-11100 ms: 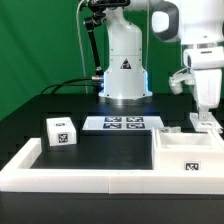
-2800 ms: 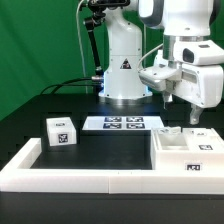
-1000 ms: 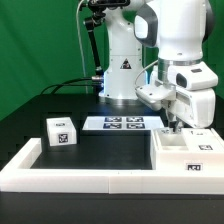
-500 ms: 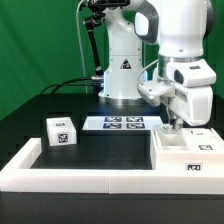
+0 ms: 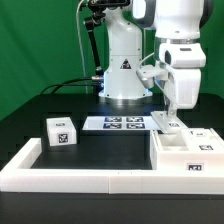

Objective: Assemble cabinet

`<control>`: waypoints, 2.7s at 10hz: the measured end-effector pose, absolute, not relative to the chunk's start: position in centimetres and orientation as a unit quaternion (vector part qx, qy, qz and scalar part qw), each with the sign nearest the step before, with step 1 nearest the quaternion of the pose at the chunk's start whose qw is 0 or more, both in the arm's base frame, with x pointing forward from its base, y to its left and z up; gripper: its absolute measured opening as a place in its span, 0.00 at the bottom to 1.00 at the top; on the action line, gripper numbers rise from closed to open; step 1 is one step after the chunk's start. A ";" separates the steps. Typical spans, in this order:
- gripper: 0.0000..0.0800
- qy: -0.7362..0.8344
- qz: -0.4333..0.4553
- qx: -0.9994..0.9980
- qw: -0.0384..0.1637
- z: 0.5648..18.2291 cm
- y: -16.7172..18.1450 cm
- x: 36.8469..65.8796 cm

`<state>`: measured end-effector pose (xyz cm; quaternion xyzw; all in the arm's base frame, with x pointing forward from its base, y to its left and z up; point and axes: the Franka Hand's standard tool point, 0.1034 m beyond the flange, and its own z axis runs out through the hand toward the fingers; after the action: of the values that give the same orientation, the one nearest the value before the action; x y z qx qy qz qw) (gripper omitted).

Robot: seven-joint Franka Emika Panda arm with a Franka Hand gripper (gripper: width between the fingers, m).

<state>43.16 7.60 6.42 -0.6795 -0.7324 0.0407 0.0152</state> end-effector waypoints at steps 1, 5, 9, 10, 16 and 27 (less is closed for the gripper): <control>0.09 -0.728 0.043 -0.684 0.013 6.8 7.5 43.2; 0.09 -0.724 0.044 -0.688 0.013 6.9 7.1 43.6; 0.09 -0.704 0.053 -0.708 0.016 6.7 5.3 45.6; 0.09 -0.704 0.054 -0.708 0.016 6.6 5.2 45.5; 0.09 -0.706 0.059 -0.706 0.019 6.7 5.4 45.6; 0.09 -0.708 0.076 -0.702 0.025 7.4 6.4 45.9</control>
Offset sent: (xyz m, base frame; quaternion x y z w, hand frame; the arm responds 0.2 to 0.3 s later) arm 0.0000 0.0000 0.0000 0.0000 0.0000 0.0000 1.0000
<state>45.93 6.43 7.43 -0.7020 -0.7077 0.0760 0.0249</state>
